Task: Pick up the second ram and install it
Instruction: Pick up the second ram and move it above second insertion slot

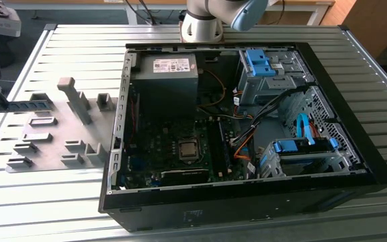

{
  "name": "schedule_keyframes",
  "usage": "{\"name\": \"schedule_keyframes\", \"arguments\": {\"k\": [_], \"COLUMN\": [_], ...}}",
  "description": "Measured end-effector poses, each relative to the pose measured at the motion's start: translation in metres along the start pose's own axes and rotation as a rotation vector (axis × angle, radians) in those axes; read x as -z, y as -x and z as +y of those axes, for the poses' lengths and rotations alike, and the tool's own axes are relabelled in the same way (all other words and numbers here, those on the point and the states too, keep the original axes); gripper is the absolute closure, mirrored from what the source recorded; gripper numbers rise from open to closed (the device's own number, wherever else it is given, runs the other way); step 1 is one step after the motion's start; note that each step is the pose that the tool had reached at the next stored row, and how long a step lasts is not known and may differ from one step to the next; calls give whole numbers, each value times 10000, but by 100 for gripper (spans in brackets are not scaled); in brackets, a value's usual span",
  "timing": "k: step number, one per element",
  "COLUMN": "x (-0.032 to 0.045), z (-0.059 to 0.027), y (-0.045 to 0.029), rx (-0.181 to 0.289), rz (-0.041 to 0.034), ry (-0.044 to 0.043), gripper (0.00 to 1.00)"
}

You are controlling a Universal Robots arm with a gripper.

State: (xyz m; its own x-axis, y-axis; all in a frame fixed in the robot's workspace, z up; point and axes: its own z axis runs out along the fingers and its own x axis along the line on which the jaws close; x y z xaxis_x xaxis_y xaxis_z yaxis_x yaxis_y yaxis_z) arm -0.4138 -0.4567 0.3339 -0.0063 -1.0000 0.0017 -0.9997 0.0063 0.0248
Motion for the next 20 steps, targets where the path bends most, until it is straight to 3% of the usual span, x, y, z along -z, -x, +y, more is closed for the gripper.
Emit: {"name": "schedule_keyframes", "arguments": {"k": [20], "x": [395], "z": [10], "y": [-1], "rx": [0], "rz": [0], "ry": [0], "gripper": [86]}}
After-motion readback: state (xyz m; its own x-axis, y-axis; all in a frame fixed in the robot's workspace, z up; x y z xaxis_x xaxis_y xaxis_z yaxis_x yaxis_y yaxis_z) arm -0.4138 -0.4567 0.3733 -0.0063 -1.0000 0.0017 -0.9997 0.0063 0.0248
